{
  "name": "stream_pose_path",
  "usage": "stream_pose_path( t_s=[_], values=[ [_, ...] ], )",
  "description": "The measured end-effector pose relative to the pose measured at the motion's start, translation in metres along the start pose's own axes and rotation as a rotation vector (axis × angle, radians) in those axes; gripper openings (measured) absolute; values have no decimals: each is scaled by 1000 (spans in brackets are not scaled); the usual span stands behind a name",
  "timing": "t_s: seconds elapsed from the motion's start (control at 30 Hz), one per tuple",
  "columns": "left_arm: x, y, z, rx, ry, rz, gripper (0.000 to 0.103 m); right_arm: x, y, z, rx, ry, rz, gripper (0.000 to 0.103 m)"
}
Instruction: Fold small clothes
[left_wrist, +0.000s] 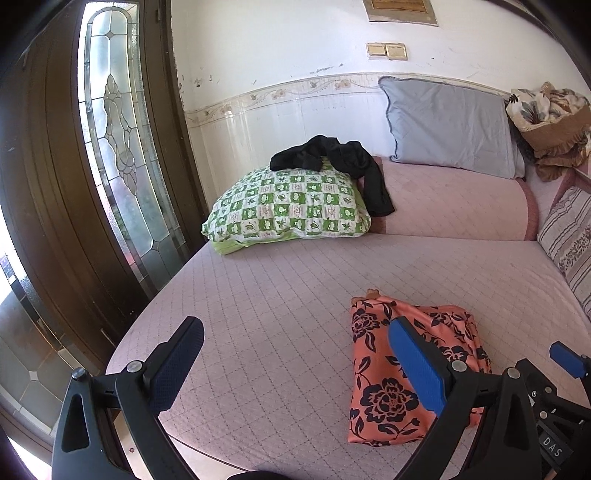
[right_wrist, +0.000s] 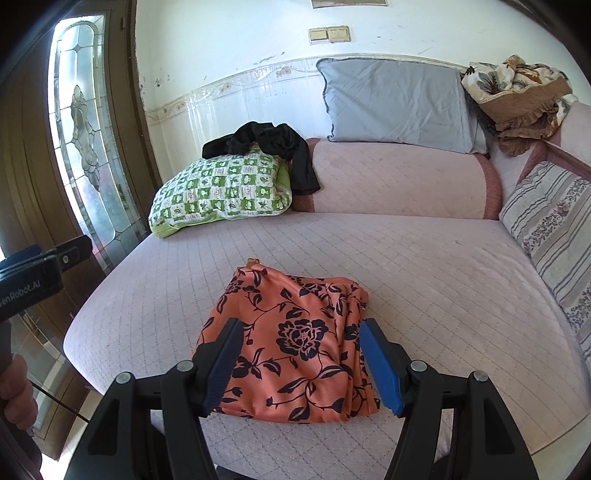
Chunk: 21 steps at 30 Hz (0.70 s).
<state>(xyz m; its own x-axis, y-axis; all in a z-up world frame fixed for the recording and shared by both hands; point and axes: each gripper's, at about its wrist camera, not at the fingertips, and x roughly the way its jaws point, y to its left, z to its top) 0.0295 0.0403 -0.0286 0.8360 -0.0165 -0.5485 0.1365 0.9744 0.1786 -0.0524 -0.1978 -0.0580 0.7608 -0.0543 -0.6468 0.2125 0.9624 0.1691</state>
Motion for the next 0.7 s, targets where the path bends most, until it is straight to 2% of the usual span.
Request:
stream_pose_path(
  t_s=[0.7],
  values=[
    [45, 28, -4, -25, 53, -20, 100, 39, 32, 1, -43, 69, -36, 69]
  ],
)
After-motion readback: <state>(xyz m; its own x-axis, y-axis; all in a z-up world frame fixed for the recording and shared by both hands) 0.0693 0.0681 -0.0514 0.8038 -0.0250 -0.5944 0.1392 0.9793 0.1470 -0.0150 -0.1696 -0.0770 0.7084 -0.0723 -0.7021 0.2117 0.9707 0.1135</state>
